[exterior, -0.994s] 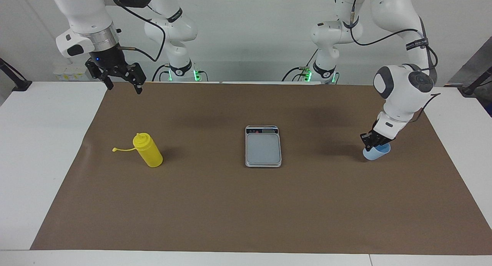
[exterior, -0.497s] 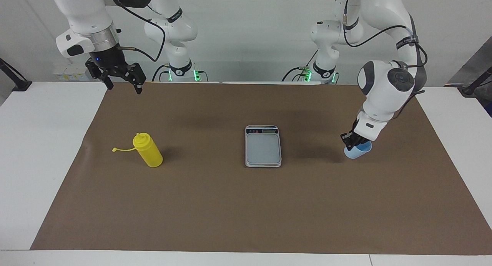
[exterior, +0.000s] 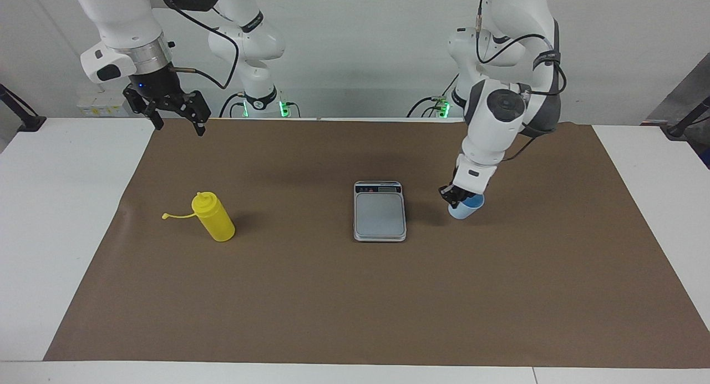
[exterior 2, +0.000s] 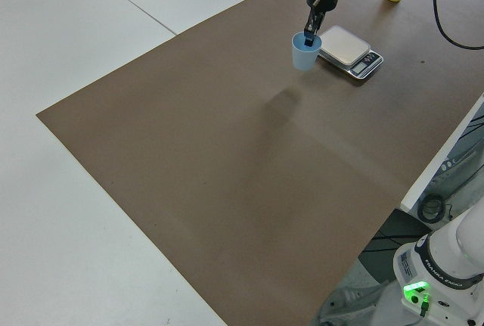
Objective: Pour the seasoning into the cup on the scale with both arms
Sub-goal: 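Carry the blue cup with the left gripper and set it on the scale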
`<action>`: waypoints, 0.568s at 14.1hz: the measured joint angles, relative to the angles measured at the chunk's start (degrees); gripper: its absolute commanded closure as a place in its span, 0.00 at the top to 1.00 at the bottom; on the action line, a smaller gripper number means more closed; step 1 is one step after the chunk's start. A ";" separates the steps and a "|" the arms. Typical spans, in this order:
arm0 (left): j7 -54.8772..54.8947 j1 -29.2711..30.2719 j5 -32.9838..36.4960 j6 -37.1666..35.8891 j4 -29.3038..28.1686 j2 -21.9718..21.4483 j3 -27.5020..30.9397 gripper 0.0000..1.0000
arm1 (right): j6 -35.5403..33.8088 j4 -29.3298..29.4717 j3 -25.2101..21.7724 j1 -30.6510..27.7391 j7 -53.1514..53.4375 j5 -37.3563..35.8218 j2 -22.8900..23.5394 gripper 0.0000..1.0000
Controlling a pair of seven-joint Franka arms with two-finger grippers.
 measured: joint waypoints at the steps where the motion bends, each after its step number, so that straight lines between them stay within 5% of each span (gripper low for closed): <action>1: -2.58 -1.51 0.00 0.03 0.20 0.00 -0.02 0.00 | 0.00 0.00 0.00 0.00 0.00 0.00 0.00 1.00; 8: -11.02 -7.77 0.00 -0.02 2.42 0.19 -0.02 0.00 | 0.00 0.00 0.00 0.00 0.00 0.00 0.00 1.00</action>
